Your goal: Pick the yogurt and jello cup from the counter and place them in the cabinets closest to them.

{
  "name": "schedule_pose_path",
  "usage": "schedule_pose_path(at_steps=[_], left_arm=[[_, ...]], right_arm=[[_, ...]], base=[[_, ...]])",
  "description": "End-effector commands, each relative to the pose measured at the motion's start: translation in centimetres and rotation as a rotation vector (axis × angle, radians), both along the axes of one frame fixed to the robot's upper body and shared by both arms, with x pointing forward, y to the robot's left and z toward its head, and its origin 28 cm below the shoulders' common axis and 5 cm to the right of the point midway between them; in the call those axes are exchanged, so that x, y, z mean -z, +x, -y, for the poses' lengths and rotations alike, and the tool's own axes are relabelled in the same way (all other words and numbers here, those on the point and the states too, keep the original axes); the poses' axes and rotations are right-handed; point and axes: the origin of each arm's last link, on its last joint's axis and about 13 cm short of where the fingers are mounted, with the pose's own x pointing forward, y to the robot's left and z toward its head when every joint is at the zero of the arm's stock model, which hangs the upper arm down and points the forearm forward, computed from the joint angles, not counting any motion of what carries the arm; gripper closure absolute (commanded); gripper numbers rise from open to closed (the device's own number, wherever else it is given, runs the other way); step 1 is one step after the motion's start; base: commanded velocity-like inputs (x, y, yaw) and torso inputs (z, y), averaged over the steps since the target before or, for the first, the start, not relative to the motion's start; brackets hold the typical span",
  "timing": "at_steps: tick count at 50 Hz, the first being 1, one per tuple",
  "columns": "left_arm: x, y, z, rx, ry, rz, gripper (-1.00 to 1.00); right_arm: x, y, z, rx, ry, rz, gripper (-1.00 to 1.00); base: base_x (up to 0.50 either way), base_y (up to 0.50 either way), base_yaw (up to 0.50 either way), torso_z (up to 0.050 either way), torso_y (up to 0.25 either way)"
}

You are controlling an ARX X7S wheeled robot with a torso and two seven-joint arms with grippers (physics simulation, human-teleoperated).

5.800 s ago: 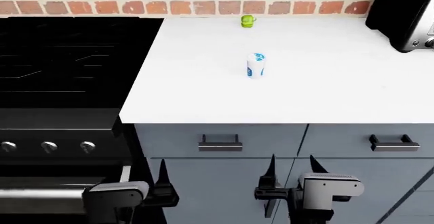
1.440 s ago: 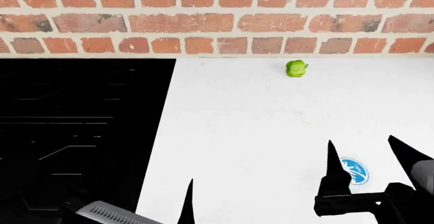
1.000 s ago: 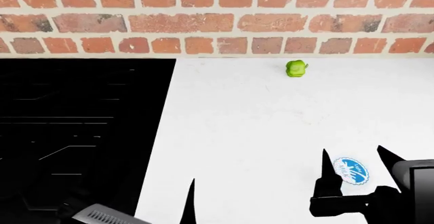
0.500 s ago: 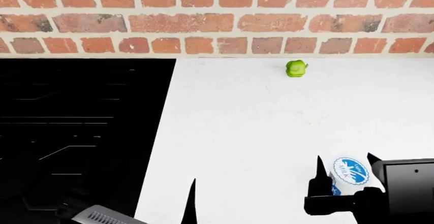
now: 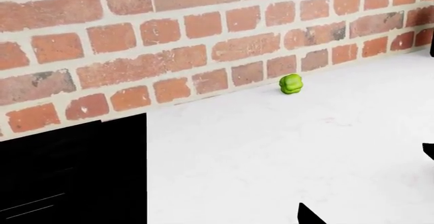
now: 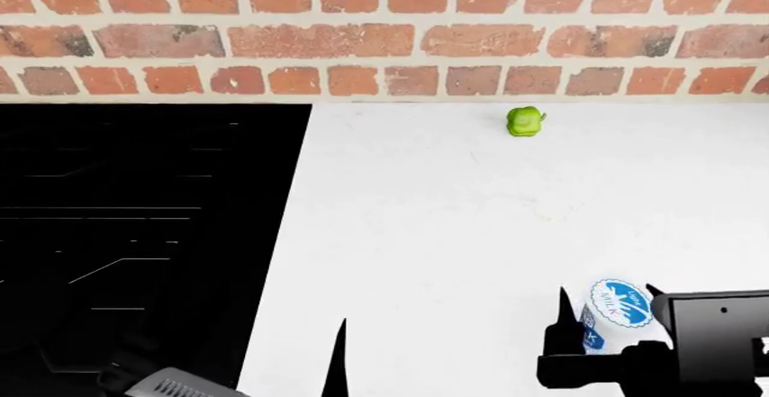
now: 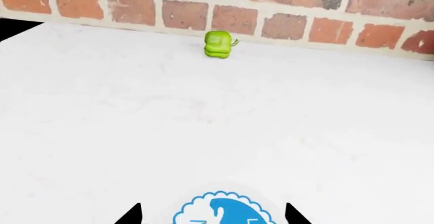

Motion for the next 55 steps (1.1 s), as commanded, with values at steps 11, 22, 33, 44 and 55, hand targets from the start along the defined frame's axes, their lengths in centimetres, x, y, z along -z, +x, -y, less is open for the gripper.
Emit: schedule_pose_path(at_steps=[11, 22, 33, 44, 55], left_arm=[[0.1, -0.1, -0.2, -0.003, 0.001, 0.004, -1.0], [0.2, -0.2, -0.2, -0.001, -0.006, 0.004, -1.0], [0.5, -0.4, 0.1, 0.02, -0.019, -0.02, -1.0], [0.7, -0.2, 0.1, 0.043, -0.041, -0.035, -1.0], [0.7, 0.1, 0.7, 0.093, -0.05, -0.051, -1.0]], right_arm=[[0.0, -0.4, -0.2, -0.014, 0.006, 0.005, 1.0], [-1.8, -0.7, -0.5, -0.039, 0.025, 0.076, 1.0], [-11.1, -1.2, -1.7, -0.08, 0.114, 0.433, 1.0], [-19.8, -2.2, -3.6, -0.053, 0.203, 0.88, 1.0], [-27.0, -3.9, -5.9, -0.054, 0.235, 1.149, 1.0]], base=[[0.0, 0.0, 0.0, 0.0, 0.0], [0.0, 0.0, 0.0, 0.0, 0.0], [0.0, 0.0, 0.0, 0.0, 0.0], [0.0, 0.0, 0.0, 0.0, 0.0], [0.0, 0.0, 0.0, 0.0, 0.0]])
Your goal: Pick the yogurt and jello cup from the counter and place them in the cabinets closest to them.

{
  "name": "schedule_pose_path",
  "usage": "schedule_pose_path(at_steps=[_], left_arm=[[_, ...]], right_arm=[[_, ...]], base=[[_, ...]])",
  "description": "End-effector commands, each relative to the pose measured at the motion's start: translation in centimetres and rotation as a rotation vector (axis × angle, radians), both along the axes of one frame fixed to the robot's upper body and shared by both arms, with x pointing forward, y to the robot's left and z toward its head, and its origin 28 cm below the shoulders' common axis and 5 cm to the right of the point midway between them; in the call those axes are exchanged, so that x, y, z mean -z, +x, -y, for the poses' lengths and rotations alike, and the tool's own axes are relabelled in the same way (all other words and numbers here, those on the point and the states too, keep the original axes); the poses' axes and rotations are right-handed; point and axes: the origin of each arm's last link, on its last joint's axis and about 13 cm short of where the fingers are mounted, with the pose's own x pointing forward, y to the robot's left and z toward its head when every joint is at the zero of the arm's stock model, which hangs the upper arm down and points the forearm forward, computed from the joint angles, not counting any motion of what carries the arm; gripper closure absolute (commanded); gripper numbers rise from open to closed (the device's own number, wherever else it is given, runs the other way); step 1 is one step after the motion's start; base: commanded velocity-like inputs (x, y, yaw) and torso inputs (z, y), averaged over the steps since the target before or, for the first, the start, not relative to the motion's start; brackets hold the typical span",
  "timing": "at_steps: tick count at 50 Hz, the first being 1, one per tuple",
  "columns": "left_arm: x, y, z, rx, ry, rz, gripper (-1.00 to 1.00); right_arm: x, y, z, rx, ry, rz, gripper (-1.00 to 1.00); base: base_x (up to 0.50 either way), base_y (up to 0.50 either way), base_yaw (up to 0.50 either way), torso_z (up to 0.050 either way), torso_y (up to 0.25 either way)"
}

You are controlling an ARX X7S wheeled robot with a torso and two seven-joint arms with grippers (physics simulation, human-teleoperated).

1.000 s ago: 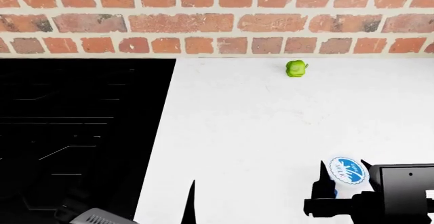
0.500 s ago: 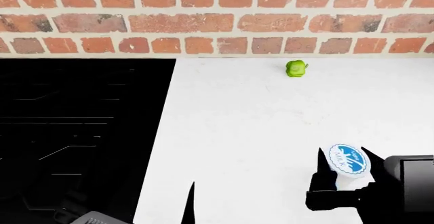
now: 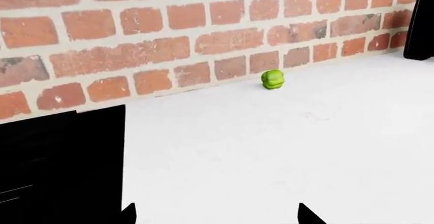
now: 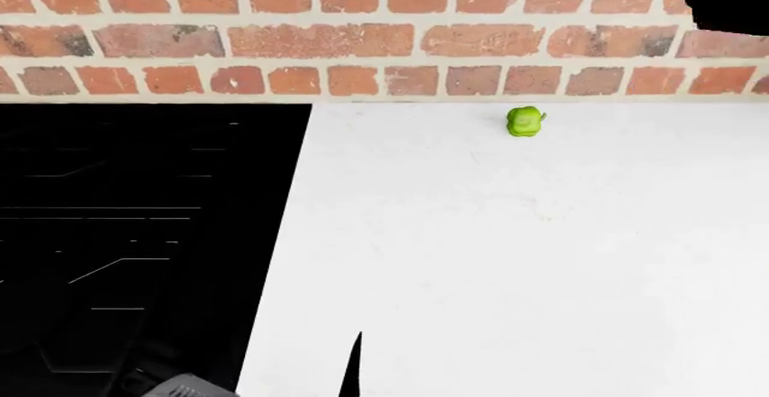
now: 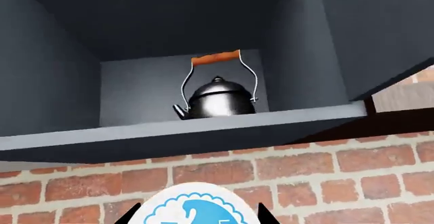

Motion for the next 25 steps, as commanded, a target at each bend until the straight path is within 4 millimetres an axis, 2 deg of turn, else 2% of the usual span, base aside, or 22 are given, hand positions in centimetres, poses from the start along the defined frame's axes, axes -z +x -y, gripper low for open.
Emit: schedule_pose_path(at_steps=[1, 6, 10, 16, 25], left_arm=[[0.0, 0.2, 0.4, 0.039, -0.011, -0.013, -1.0], [-0.3, 0.0, 0.5, 0.044, -0.013, -0.006, -1.0], [-0.3, 0.2, 0.6, 0.053, -0.007, -0.007, -1.0], [-0.4, 0.3, 0.8, 0.065, -0.01, -0.002, -1.0], [-0.3, 0.4, 0.7, 0.066, -0.017, -0.005, -1.0]], right_arm=[[-7.1, -3.2, -2.0, -0.023, 0.049, 0.306, 1.0], [-7.2, -3.1, -2.1, -0.033, 0.035, 0.3, 1.0], [-8.3, -2.8, -3.9, -0.056, 0.02, 0.249, 1.0], [-9.6, 0.6, -5.2, -0.115, 0.023, 0.114, 1.0], [-11.0, 5.6, -6.7, -0.092, 0.028, 0.043, 1.0]], base=[[0.0, 0.0, 0.0, 0.0, 0.0], [0.0, 0.0, 0.0, 0.0, 0.0], [0.0, 0.0, 0.0, 0.0, 0.0], [0.0, 0.0, 0.0, 0.0, 0.0], [0.0, 0.0, 0.0, 0.0, 0.0]])
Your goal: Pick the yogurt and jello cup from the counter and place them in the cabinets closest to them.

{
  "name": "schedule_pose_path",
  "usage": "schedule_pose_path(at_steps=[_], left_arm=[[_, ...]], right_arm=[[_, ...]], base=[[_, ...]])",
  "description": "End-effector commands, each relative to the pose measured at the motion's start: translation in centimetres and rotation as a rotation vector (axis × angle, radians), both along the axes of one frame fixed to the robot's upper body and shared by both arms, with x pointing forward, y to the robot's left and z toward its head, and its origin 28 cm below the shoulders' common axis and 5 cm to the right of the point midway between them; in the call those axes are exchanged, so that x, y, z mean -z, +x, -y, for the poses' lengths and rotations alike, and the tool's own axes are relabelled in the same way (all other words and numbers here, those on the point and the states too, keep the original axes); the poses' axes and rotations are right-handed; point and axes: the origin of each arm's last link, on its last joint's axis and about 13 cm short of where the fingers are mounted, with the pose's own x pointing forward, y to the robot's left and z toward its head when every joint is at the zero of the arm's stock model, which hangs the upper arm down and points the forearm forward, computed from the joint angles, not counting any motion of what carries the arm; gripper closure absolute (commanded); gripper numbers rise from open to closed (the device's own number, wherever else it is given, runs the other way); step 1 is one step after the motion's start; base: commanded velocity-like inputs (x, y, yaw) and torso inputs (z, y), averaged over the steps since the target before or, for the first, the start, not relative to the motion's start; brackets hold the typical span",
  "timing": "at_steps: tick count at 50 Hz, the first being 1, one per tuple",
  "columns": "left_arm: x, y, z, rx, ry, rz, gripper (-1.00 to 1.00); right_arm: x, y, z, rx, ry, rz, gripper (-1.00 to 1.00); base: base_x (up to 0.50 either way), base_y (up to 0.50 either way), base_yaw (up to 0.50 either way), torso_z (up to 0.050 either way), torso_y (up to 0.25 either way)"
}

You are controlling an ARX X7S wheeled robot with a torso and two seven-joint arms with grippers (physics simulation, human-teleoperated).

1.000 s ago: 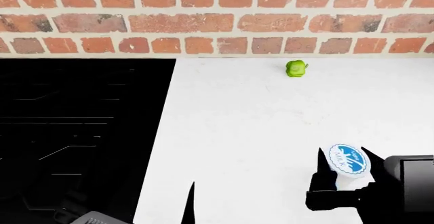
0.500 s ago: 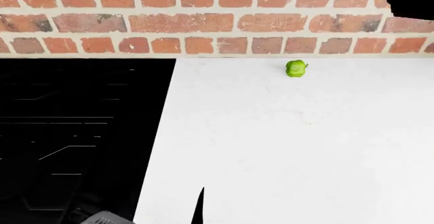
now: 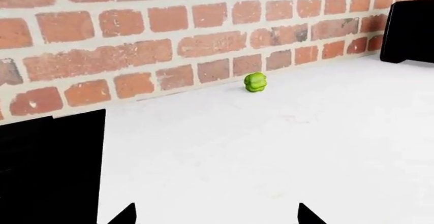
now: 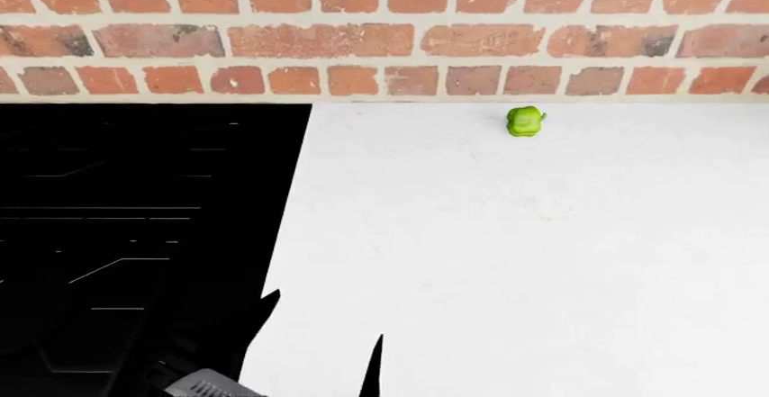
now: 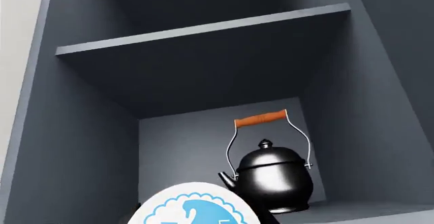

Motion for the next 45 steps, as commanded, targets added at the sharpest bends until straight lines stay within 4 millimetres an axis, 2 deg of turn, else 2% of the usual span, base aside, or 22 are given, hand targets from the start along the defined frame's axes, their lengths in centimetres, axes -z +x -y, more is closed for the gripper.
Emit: schedule_pose_path(at_steps=[1, 9, 14, 22, 28, 32, 37, 45], left_arm=[[0.0, 0.2, 0.0, 0.01, -0.006, -0.003, -1.0], [0.1, 0.3, 0.6, 0.041, -0.018, -0.01, -1.0], [0.3, 0.1, 1.1, 0.072, -0.017, -0.02, -1.0], [0.6, -0.3, 1.4, 0.087, -0.008, -0.025, -1.0], [0.5, -0.6, 1.7, 0.099, 0.002, -0.027, -1.0], [0.5, -0.6, 1.9, 0.104, 0.01, -0.032, -1.0], [0.4, -0.6, 2.1, 0.104, 0.014, -0.034, -1.0], [0.2, -0.6, 2.3, 0.108, 0.013, -0.03, -1.0]], right_arm=[[-2.2, 4.6, -2.1, 0.0, -0.003, -0.08, 1.0], [-5.0, 7.6, -3.2, 0.079, -0.021, -0.086, 1.0], [-5.6, 10.1, -3.7, 0.106, -0.033, -0.202, 1.0], [-5.2, 13.9, -3.6, 0.172, -0.042, -0.324, 1.0], [-3.2, 17.7, -2.8, 0.182, -0.029, -0.56, 1.0], [-2.3, 19.5, -2.4, 0.208, -0.036, -0.612, 1.0], [-1.6, 20.6, -2.2, 0.229, -0.048, -0.631, 1.0], [-1.5, 19.6, -2.7, 0.196, -0.061, -0.621, 1.0]], base=[[0.0, 0.0, 0.0, 0.0, 0.0], [0.0, 0.0, 0.0, 0.0, 0.001], [0.0, 0.0, 0.0, 0.0, 0.0], [0.0, 0.0, 0.0, 0.0, 0.0], [0.0, 0.0, 0.0, 0.0, 0.0], [0.0, 0.0, 0.0, 0.0, 0.0], [0.0, 0.0, 0.0, 0.0, 0.0], [0.01, 0.0, 0.0, 0.0, 0.0]])
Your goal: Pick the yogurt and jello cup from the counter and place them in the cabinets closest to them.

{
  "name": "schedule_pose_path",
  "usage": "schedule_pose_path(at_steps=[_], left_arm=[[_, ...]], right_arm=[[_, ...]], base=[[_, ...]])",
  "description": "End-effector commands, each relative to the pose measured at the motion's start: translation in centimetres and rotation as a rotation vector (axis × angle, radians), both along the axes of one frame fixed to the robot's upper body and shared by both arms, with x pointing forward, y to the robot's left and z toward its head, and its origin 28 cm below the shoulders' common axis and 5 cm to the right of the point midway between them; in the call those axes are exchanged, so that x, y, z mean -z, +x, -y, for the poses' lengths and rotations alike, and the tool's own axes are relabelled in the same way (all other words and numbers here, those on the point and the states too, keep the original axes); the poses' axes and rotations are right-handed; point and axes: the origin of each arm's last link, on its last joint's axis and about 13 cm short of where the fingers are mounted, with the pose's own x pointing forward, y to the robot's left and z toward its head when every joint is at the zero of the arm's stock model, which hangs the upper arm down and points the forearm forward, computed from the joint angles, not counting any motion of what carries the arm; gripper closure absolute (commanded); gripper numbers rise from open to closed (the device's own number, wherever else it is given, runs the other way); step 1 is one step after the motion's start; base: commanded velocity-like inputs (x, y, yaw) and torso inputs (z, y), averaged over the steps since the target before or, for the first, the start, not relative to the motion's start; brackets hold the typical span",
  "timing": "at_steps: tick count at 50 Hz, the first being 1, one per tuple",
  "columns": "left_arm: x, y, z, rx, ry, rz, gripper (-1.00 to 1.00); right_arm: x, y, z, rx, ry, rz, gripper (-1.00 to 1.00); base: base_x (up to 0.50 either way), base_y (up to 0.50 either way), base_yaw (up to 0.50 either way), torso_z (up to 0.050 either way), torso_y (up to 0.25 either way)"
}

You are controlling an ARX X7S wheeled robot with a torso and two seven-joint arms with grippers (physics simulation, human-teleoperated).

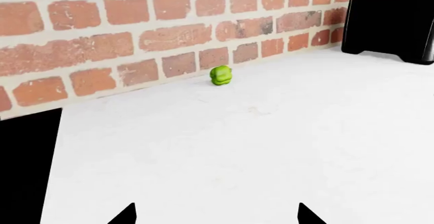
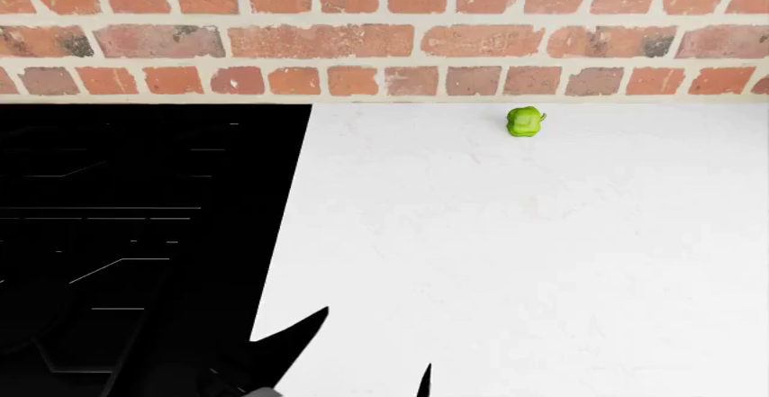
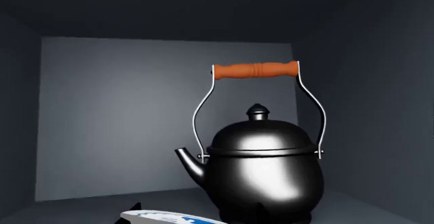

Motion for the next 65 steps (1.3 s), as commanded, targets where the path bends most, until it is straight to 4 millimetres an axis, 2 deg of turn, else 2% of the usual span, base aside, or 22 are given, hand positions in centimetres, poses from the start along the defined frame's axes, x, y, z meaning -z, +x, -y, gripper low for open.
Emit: schedule_pose_path(at_steps=[1, 8, 18, 19, 32, 48, 65], left_arm=[[-0.2, -0.1, 0.3, 0.01, 0.004, 0.002, -1.0], [-0.3, -0.2, 0.4, 0.014, -0.002, 0.009, -1.0], [-0.3, -0.4, 0.4, 0.016, -0.007, 0.013, -1.0], [-0.3, -0.4, 0.4, 0.017, -0.007, 0.013, -1.0], [-0.2, -0.4, 0.5, 0.022, -0.012, 0.013, -1.0], [-0.4, -0.4, 0.6, 0.022, -0.011, 0.019, -1.0], [-0.5, -0.5, 0.6, 0.026, -0.018, 0.022, -1.0]], right_arm=[[6.2, 3.7, 0.1, -0.039, 0.047, -0.326, 1.0], [6.2, 1.6, -0.9, -0.1, 0.022, -0.312, 1.0], [6.5, 2.2, -0.5, -0.093, 0.055, -0.335, 1.0], [6.5, 2.2, -0.5, -0.095, 0.064, -0.341, -1.0], [6.3, 2.1, -0.4, -0.132, 0.11, -0.378, -1.0], [5.9, -0.7, -1.0, -0.199, 0.101, -0.358, -1.0], [6.1, -1.5, -1.2, -0.234, 0.102, -0.374, -1.0]], base=[[0.01, 0.0, 0.01, 0.0, 0.0], [0.0, 0.0, 0.0, 0.0, 0.0], [0.0, 0.0, 0.0, 0.0, 0.0], [0.0, 0.0, 0.0, 0.0, 0.0], [0.0, 0.0, 0.0, 0.0, 0.0], [0.0, 0.0, 0.0, 0.0, 0.0], [0.0, 0.0, 0.0, 0.0, 0.0]])
